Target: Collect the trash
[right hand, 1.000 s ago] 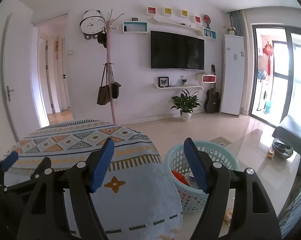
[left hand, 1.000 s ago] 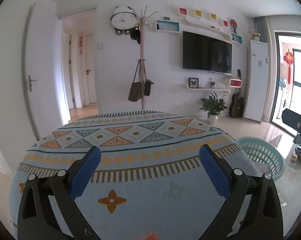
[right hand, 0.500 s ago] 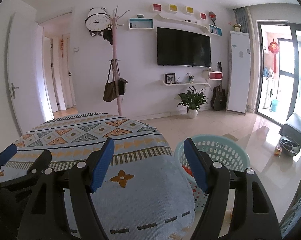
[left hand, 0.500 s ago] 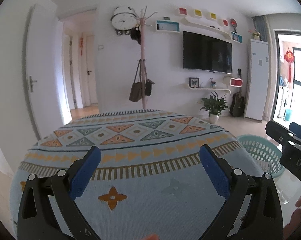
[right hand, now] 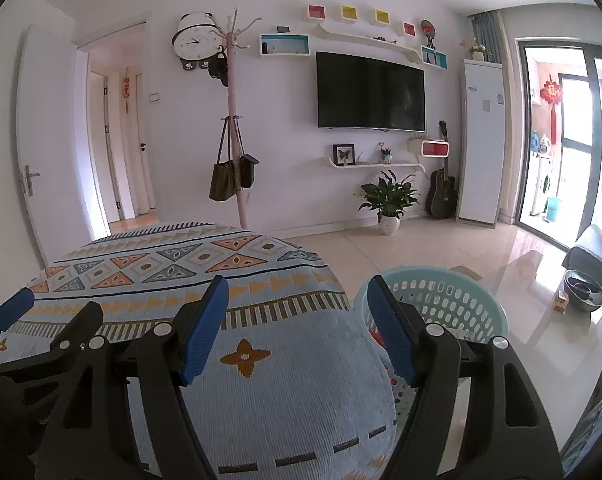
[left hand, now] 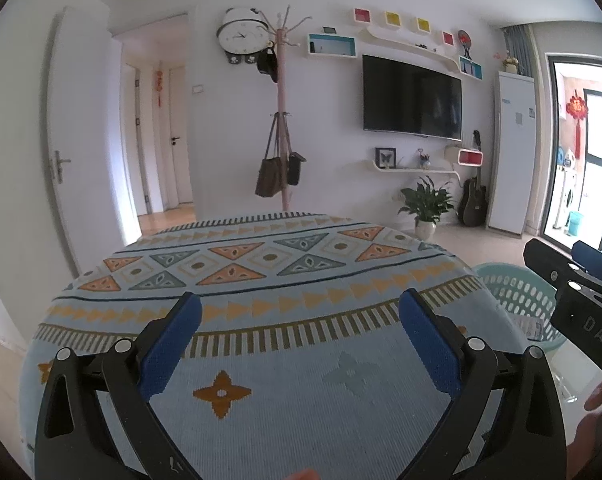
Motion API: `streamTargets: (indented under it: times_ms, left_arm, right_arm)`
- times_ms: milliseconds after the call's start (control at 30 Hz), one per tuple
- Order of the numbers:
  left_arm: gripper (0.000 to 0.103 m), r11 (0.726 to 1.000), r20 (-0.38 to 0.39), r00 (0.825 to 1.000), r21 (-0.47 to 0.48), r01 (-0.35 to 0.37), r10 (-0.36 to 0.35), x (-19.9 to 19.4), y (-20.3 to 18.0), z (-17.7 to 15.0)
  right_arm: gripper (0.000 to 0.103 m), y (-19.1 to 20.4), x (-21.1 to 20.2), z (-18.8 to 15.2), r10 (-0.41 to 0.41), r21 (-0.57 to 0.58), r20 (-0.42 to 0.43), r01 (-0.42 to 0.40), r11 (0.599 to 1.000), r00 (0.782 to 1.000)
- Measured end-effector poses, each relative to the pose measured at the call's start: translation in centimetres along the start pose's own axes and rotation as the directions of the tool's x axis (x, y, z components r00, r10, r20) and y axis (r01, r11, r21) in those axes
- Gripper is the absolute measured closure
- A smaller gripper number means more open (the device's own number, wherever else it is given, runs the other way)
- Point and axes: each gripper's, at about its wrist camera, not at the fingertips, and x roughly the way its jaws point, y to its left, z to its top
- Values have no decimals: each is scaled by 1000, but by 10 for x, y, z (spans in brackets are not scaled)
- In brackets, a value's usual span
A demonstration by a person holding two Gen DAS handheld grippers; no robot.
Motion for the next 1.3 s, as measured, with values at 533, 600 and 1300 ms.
streamTargets:
  times_ms: [533,600,1300]
  left_arm:
    - [7,1000,-21,1000,0,-2,2,4,-1,0]
    - [7,1000,-20,1000,0,-2,2,4,-1,0]
    - [7,1000,-19,1000,0,-2,2,4,-1,0]
  right_arm:
    - [35,0,1,1,-10,8,-12,10,1000,1000]
    - [35,-1,2,-1,-9,12,-13,9,1000,1000]
    - [35,3,6,-3,-11,9,-15,11,1000,1000]
